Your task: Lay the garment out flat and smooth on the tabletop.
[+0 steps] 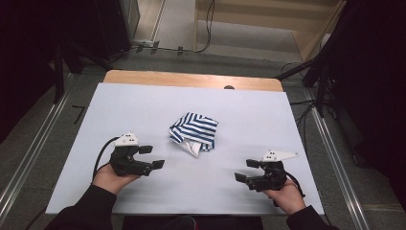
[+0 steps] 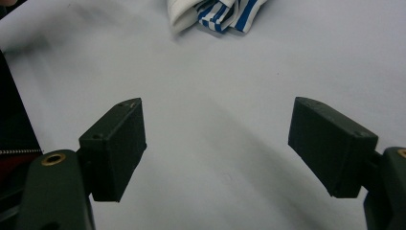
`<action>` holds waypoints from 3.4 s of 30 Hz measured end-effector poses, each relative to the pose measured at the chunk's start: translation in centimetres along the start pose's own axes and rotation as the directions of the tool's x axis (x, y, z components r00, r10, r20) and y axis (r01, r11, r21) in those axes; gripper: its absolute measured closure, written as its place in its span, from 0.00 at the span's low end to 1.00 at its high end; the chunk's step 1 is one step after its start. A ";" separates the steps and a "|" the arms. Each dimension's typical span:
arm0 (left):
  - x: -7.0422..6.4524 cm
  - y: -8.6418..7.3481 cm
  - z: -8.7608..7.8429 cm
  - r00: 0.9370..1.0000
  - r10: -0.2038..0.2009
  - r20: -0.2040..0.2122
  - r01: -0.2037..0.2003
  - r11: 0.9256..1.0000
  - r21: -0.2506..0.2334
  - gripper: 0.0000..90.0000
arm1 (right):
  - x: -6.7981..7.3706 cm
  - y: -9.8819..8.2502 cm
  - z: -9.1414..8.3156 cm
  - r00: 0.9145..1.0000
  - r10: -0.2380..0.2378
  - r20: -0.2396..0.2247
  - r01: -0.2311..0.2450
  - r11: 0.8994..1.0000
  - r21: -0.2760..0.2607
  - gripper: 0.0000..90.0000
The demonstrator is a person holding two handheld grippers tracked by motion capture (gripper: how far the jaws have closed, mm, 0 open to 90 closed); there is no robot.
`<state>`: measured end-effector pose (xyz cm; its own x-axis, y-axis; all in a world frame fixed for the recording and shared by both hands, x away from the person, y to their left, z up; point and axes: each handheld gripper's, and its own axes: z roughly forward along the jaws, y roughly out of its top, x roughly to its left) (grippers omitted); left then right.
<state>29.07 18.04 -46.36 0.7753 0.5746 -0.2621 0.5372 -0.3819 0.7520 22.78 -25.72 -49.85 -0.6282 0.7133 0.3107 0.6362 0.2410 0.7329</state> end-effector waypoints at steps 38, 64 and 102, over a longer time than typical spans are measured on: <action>0.5 5.7 2.7 0.999 0.006 0.050 -0.007 1.000 0.013 0.24 | -0.1 -0.1 0.2 1.000 -0.004 0.018 0.003 1.000 0.029 0.21; 1.0 9.4 6.2 0.997 0.045 0.070 -0.047 0.998 0.035 0.26 | 0.0 0.0 0.1 0.999 -0.011 0.031 0.010 1.000 0.024 0.22; 1.6 10.8 15.1 0.995 0.085 0.055 -0.092 0.988 0.124 0.39 | 0.1 -0.1 0.2 0.999 -0.027 0.033 0.026 0.999 0.037 0.22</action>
<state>41.15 3.96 -47.80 0.8353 0.4996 -0.2296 0.5010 -0.5197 0.6920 22.75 -25.48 -49.98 -0.6299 0.7279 0.2708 0.6360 0.2834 0.7178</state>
